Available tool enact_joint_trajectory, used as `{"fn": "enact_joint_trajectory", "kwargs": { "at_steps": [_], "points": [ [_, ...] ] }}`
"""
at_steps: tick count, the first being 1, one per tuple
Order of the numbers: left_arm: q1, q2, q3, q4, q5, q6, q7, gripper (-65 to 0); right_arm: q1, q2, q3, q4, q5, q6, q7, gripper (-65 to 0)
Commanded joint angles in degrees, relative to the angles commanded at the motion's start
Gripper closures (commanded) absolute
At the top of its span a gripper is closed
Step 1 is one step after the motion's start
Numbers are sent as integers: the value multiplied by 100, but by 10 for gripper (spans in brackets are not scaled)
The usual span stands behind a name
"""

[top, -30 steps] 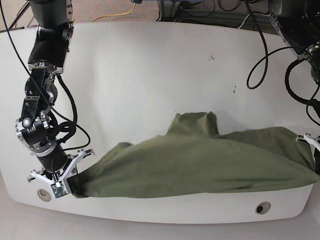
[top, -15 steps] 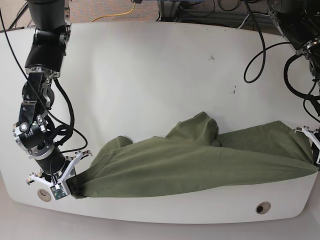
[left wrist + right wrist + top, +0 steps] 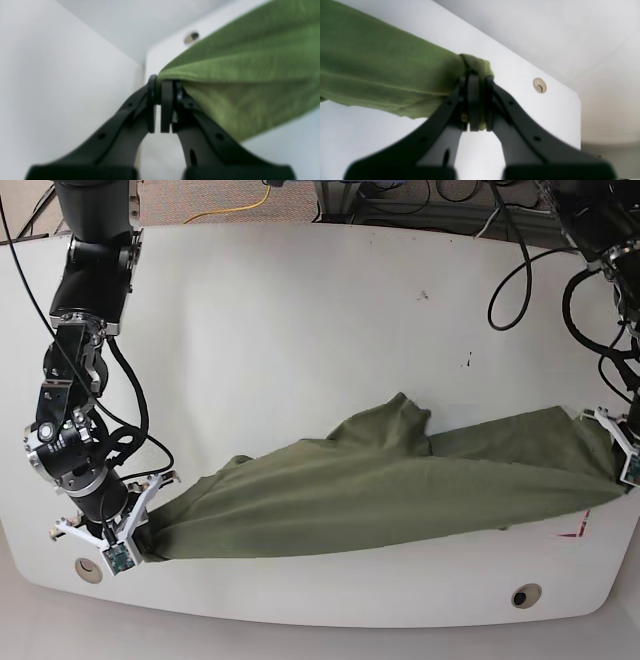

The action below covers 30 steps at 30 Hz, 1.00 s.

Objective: Layout the t-shirt on the table in an organized manner, then fold the t-shirt properly
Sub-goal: 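Pull both grippers apart, stretching the t-shirt across the table, then drag the stretched t-shirt back and release it with both grippers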

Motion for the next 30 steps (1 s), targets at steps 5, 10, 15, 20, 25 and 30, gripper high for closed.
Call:
{"fn": "enact_joint_trajectory", "kwargs": {
  "at_steps": [5,10,15,20,25,30],
  "points": [
    [721,9,-9,0,-18,0,0,0,-501,0,0,325,0,0,-290,0],
    [1231,290,-176,9,-18,0,-18,0,-1073,-26,26,396,-9,0,-334,0],
    [1635,659,-554,9,-18,-132,-18,0,-1714,-167,343,475,-9,0,-334,0],
    [2092,791,-782,0,18,-295,-18,-3,-2207,-334,703,510,-35,0,-343,0],
    [2382,862,-809,-9,18,-295,-18,-4,-2541,-360,765,519,-9,0,-343,0],
    [2673,967,-932,-9,18,-295,-18,-4,-2866,-360,765,519,-9,0,-343,0]
  ]
}}
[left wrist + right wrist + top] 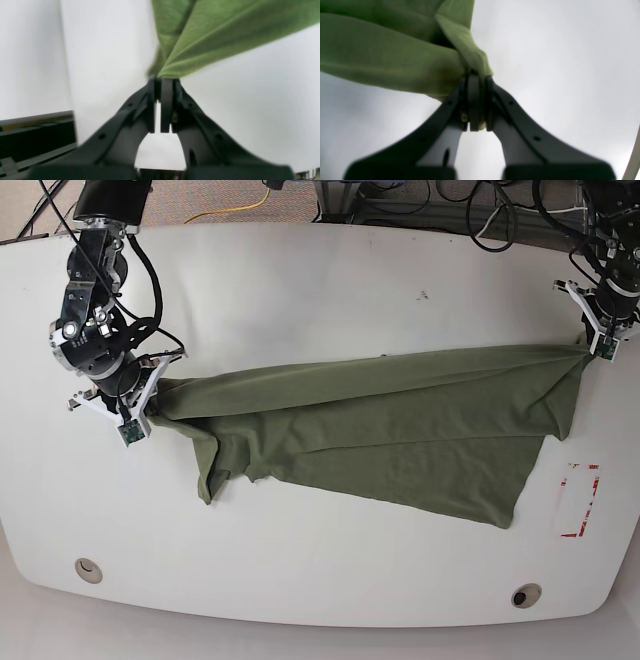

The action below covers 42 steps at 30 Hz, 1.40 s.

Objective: Layout the t-shirt on the table in an organized manner, then fold the t-shirt properly
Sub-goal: 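Drag the stretched t-shirt back and release it with both grippers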

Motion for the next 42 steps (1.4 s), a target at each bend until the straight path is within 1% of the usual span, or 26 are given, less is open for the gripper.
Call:
{"fn": "enact_joint_trajectory", "kwargs": {
  "at_steps": [7,15,18,19,21,22,23,24,25,26,28,30,33,36,39,42],
  "points": [
    [308,0,-44,0,0,0,0,-4,-360,-9,0,0,0,0,0,0],
    [519,0,-290,-9,9,0,0,-6,-659,-9,0,0,0,0,0,-3],
    [519,0,-369,-18,18,0,9,-6,-695,-9,0,0,0,0,0,-30],
    [519,0,-404,-18,18,0,9,-10,-738,-9,0,0,0,-9,0,-57],
    [554,0,-457,-18,18,0,18,-35,-782,-9,0,0,0,-18,0,-106],
    [598,0,-492,-18,18,0,18,-79,-818,-9,0,0,0,-18,0,-157],
    [615,0,-510,-18,18,0,18,-138,-835,-9,0,0,0,-18,0,-211],
    [615,0,-510,-18,18,0,18,-160,-835,-9,0,0,0,-18,0,-230],
    [624,0,-519,-18,18,0,18,-229,-844,-9,0,0,0,-18,0,-285],
    [624,0,-519,-18,18,0,18,-268,-853,-9,0,0,0,-18,0,-315],
    [633,9,-527,-26,18,0,18,-374,-923,-9,0,0,0,-18,0,-398],
    [695,9,-527,-35,18,0,18,-421,-941,-9,0,44,0,-18,0,-444],
    [800,9,-527,-35,18,0,18,-435,-949,-9,0,97,0,-9,0,-477],
    [826,9,-519,-35,9,0,18,-417,-905,-18,0,114,9,-9,9,-474],
    [809,-9,-598,-35,0,0,0,-401,-703,-193,0,105,0,-9,62,-474],
    [607,-18,-721,-9,-26,0,0,-401,-387,-343,-9,88,-35,0,79,-474]
  ]
}}
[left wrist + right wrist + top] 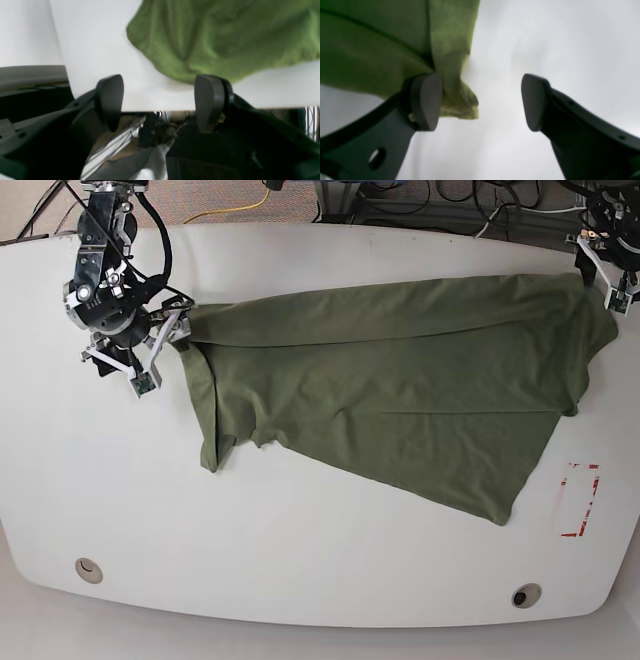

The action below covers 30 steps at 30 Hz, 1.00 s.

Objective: Layout the t-shirt on the table in an organized manner, then fold the t-shirt properly
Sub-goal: 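Drag the stretched t-shirt back and release it with both grippers, then move both grippers to the t-shirt's hem corners and grasp them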

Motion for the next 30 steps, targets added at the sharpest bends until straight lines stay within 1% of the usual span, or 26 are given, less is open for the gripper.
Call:
{"fn": "enact_joint_trajectory", "kwargs": {
  "at_steps": [6,11,15,18,20,25,27,30],
  "points": [
    [-774,-18,-26,0,35,0,0,-401,730,-273,-18,-343,0,0,0,-476],
    [-1415,-18,9,0,44,0,0,-401,1547,-431,-18,-1257,0,0,105,-476],
    [-1741,-18,44,-9,53,0,9,-400,2075,-484,-26,-2154,-9,0,378,-476],
    [-1829,-18,211,-9,70,0,9,-400,2374,-475,-26,-2778,9,0,633,-476],
    [-1890,-18,325,-9,255,0,9,-399,2549,-475,-26,-3209,-9,0,870,-476],
    [-2171,9,615,-26,765,0,9,-399,2927,-466,-35,-4211,-9,9,1196,-477],
    [-2224,18,659,-26,809,0,9,-399,2989,-466,-35,-4457,-9,9,1310,-477],
    [-2295,18,765,-26,809,0,9,-399,3015,-466,-35,-4809,-18,53,1609,-476]
  ]
}}
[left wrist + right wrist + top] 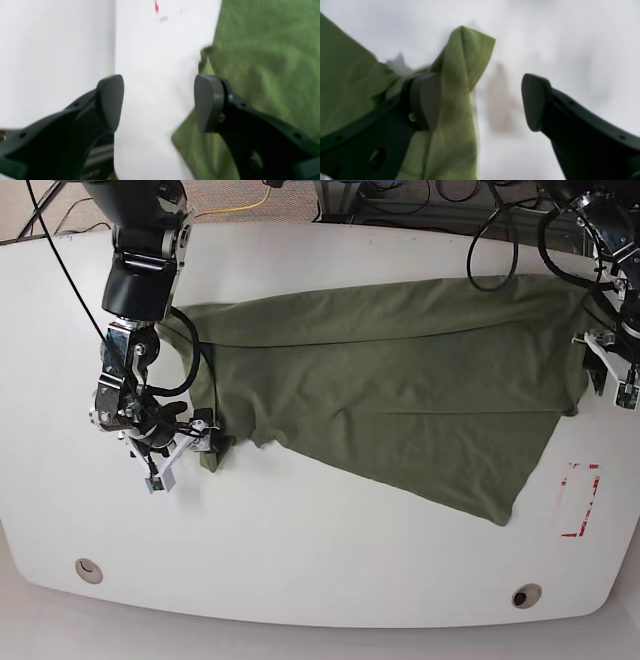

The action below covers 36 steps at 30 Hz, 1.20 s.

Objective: Layout the t-shirt on the table in an organized manner, then fold the t-shirt properly
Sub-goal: 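Move both grippers to the t-shirt's hem corners and grasp them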

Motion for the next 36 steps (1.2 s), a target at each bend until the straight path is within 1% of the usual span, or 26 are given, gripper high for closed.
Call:
{"fn": "enact_joint_trajectory", "kwargs": {
  "at_steps": [1,5,9,12,14,16,17,18,19,20,21,22,23,24,25,28,32,36],
  "points": [
    [-53,0,53,0,9,0,0,-399,9,9,0,-141,0,44,79,-476],
    [-141,9,141,-9,9,0,0,-399,9,9,-9,-360,0,53,141,-476],
    [-281,9,176,-202,9,0,0,-399,-35,-35,-79,-369,0,211,123,-476],
    [-369,9,158,-396,9,0,0,-399,-132,-35,-378,-369,0,202,141,-472],
    [-422,9,149,-510,9,0,0,-399,-176,-35,-475,-360,26,202,149,-468],
    [-484,0,149,-659,9,0,-9,-399,-193,-35,-492,-360,44,211,149,-419],
    [-519,0,149,-730,9,0,-9,-399,-193,-44,-492,-360,44,211,149,-376],
    [-554,0,149,-791,9,0,-9,-399,-193,-44,-492,-360,44,211,149,-330],
    [-607,0,149,-870,9,0,-9,-399,-193,-44,-484,-360,44,211,149,-271],
    [-668,0,149,-941,9,0,-9,-399,-193,-44,-484,-360,44,211,149,-197],
    [-703,0,149,-993,9,0,-9,-399,-193,-44,-484,-360,44,211,149,-155],
    [-782,-9,149,-1073,9,0,-18,-399,-185,-44,-484,-360,53,211,149,-89],
    [-853,-9,149,-1143,9,0,-18,-399,-176,-44,-484,-360,53,211,149,-40],
    [-914,-9,167,-1196,9,0,-18,-399,-176,-44,-484,-360,53,211,149,-17],
    [-1002,-9,167,-1275,9,0,-18,-399,-167,-44,-484,-360,53,211,149,0],
    [-1240,-9,185,-1477,9,0,-18,-399,-158,-44,-484,-316,53,211,149,-10],
    [-1670,-18,185,-1785,9,0,-18,-399,-185,-44,-492,-53,53,211,123,-6],
    [-2215,-44,185,-2426,9,0,-26,-399,-246,-44,-501,237,62,211,0,-6]
  ]
}}
